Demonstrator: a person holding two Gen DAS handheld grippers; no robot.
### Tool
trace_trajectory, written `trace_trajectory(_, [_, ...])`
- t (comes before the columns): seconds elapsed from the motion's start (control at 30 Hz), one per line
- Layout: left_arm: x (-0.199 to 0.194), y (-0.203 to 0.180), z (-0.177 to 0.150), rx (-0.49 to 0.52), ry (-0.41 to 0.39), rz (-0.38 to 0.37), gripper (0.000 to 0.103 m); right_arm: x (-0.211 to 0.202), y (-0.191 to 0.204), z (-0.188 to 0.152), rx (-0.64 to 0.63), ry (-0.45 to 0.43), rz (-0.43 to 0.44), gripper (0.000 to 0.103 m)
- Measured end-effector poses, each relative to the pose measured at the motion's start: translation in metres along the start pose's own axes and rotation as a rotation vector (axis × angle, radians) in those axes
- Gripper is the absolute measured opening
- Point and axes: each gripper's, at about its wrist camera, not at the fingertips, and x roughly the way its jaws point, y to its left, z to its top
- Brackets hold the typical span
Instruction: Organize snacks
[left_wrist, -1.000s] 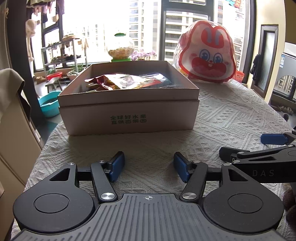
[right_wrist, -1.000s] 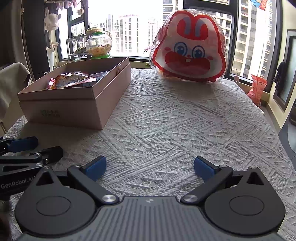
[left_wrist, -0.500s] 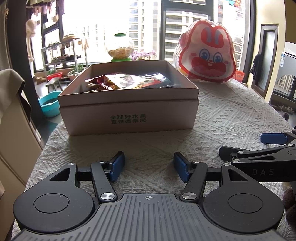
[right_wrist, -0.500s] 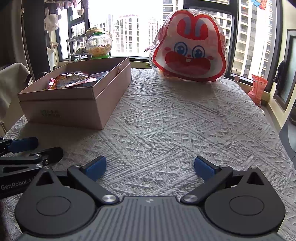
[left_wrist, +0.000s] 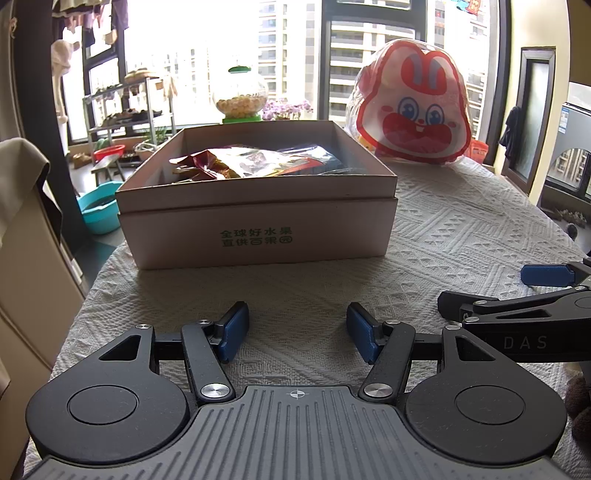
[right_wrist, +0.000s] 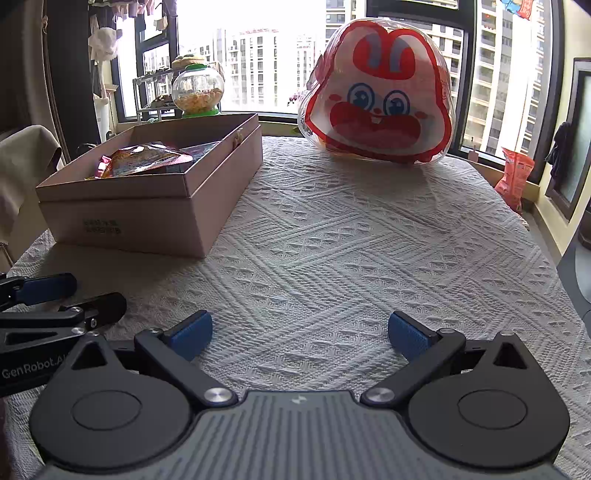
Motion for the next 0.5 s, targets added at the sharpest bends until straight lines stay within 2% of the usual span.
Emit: trace_trajectory(0.5, [-0.0001,-0.0004,0.0000,0.003,0.000,0.003,0.065,0.0000,0.0002,0.0000,0.000,0.000,0.000,0.102])
